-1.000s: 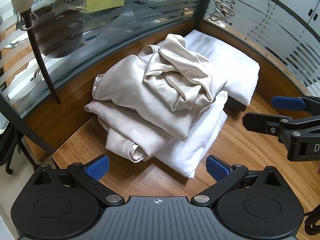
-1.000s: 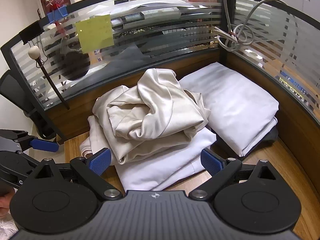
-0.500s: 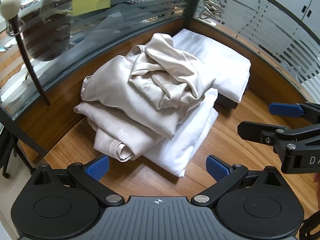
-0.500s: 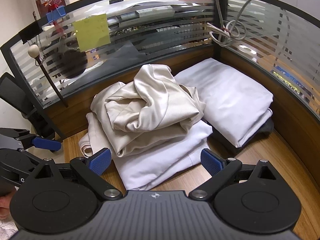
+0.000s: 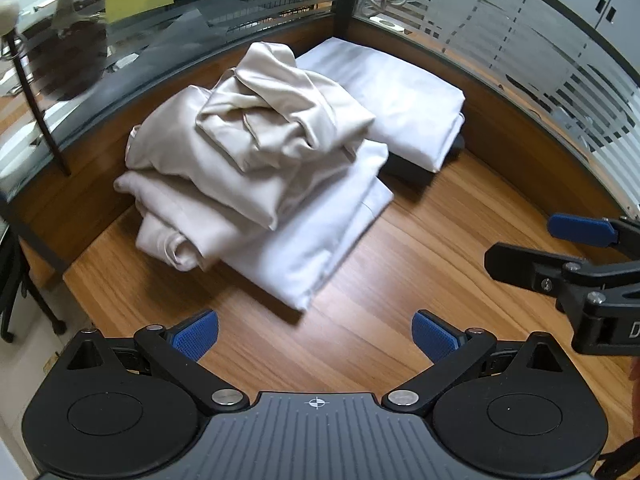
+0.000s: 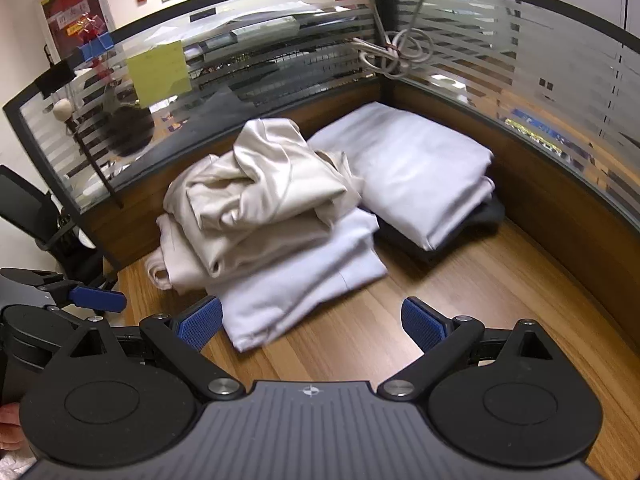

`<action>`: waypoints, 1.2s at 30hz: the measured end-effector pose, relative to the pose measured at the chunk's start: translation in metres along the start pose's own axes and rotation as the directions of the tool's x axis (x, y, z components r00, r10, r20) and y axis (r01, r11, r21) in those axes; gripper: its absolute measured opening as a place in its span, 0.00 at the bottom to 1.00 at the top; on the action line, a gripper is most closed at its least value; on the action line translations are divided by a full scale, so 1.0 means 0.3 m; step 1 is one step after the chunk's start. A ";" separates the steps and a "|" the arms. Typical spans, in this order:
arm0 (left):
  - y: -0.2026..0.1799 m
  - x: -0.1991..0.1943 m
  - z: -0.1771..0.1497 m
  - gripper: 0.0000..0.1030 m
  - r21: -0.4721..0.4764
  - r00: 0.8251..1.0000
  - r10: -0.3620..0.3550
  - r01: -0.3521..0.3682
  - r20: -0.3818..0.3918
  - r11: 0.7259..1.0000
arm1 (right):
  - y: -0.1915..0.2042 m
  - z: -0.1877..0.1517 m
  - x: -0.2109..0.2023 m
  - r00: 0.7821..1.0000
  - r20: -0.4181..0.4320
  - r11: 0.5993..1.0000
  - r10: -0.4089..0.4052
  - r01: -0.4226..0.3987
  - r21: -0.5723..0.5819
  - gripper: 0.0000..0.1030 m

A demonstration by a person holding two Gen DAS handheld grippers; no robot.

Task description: Fold clothes

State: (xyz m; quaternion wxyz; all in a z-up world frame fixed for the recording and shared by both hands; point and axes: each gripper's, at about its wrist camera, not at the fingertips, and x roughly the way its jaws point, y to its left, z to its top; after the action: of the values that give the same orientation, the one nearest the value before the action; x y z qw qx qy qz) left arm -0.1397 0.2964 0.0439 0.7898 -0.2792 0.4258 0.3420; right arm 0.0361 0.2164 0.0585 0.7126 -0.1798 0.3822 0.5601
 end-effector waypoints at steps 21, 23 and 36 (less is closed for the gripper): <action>-0.347 -0.193 -0.432 1.00 -0.083 0.996 0.085 -0.083 0.012 0.993 | -0.207 -0.414 -0.385 0.999 -0.014 0.997 0.048 -0.049 -0.066 0.96; -0.364 -0.204 -0.455 1.00 -0.078 0.995 0.095 -0.093 0.021 0.993 | -0.218 -0.441 -0.406 0.999 -0.013 0.996 0.053 -0.053 -0.065 0.96; -0.397 -0.231 -0.549 1.00 -0.106 0.991 0.134 -0.131 0.020 0.986 | -0.218 -0.559 -0.444 0.998 -0.021 0.989 0.064 -0.066 -0.135 0.96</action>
State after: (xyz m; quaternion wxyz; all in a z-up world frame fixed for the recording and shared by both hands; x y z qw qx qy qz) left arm -0.1543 0.0821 0.0424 0.7553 -0.2867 0.4143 0.4192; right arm 0.0289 -0.0067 0.0388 0.6768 -0.2201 0.3549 0.6062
